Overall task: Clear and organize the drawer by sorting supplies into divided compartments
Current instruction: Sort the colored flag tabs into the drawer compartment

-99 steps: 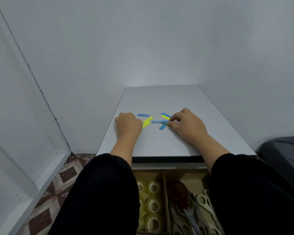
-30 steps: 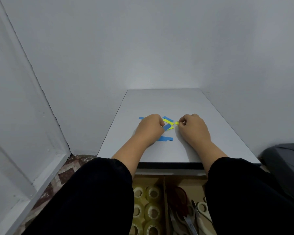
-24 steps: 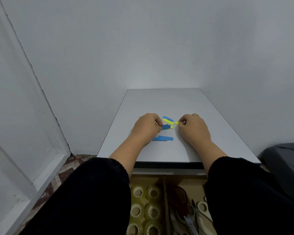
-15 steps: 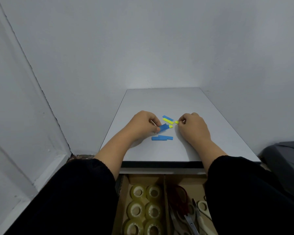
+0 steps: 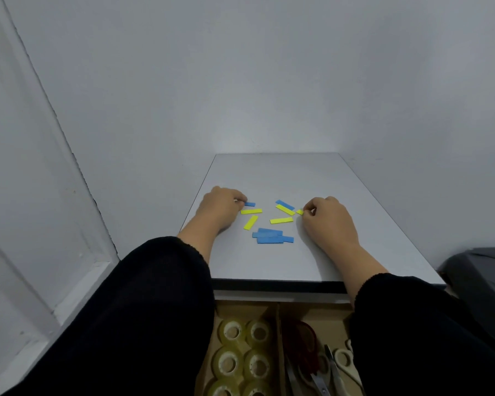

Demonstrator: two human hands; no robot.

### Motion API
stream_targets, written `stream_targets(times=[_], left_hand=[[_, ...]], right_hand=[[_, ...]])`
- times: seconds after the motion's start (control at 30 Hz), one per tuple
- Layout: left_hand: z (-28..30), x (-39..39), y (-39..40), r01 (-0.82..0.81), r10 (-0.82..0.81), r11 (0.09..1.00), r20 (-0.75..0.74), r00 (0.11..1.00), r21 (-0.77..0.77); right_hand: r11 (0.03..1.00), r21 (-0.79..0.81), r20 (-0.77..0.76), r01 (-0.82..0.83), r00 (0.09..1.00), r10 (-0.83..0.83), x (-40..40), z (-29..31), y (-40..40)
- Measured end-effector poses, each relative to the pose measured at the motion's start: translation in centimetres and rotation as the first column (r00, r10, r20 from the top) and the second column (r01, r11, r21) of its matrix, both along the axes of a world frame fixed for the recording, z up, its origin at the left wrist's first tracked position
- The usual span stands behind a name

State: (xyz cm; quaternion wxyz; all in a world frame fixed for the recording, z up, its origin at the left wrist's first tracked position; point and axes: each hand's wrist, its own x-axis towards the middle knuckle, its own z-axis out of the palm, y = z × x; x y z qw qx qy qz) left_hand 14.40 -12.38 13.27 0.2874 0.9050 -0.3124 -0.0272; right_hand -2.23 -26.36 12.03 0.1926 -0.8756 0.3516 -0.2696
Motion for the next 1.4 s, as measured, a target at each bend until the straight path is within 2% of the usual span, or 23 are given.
stream_targets(times=[0.07,0.17,0.2,0.27,0.33,0.4,0.47,0.6,0.8,0.97,1.13,1.4], left_hand=[[0.2,-0.1,-0.2,-0.023,0.022,0.999,0.034,0.999,0.030],[0.2,-0.2,0.1,-0.065,0.065,0.998,-0.006,0.998,0.000],[0.2,-0.3,0.3,-0.070,0.068,0.997,-0.031,0.997,-0.044],[0.5,-1.1,1.0,-0.072,0.044,0.972,-0.125,0.991,-0.226],[0.9,-2.9,1.7,-0.058,-0.041,0.900,-0.217,0.975,-0.432],[0.8,-5.2,2.3,0.012,-0.149,0.860,-0.228,0.962,-0.511],[0.2,-7.1,2.8,0.098,-0.228,0.862,-0.209,0.951,-0.497],[-0.5,-8.1,3.4,0.154,-0.243,0.895,-0.169,0.955,-0.419],[-0.7,-7.8,2.5,0.227,-0.237,0.961,-0.048,0.970,-0.160],[-0.5,-8.0,2.6,0.232,-0.230,0.959,0.032,0.973,-0.163],[-0.7,-7.9,2.7,0.221,-0.241,0.948,-0.065,0.968,-0.231],[-0.8,-7.7,2.5,0.264,-0.283,0.934,-0.046,0.958,-0.239]], right_hand=[[1.000,-0.004,0.003,-0.004,1.000,0.004,0.0,0.0,0.0],[1.000,-0.008,0.007,-0.009,1.000,0.009,0.0,0.0,0.1],[1.000,-0.009,0.007,-0.009,1.000,0.009,0.0,0.0,0.1],[1.000,-0.014,0.004,-0.005,1.000,0.005,0.0,0.0,0.0],[0.999,-0.032,-0.003,-0.003,1.000,0.003,0.0,-0.1,0.0],[0.998,-0.070,-0.011,-0.001,1.000,0.000,0.2,-0.1,0.0],[0.992,-0.124,-0.011,-0.006,1.000,0.004,0.4,-0.1,0.1],[0.971,-0.235,0.004,-0.047,0.999,0.049,1.3,0.2,-0.1],[0.973,-0.207,-0.076,-0.106,0.993,0.092,2.2,0.2,-0.8],[0.978,-0.162,-0.062,-0.130,0.991,0.122,2.0,0.3,-1.0],[0.986,-0.109,-0.100,-0.126,0.988,0.115,2.0,0.6,-1.0],[0.990,-0.044,-0.110,-0.134,0.986,0.128,2.1,0.7,-1.3]])
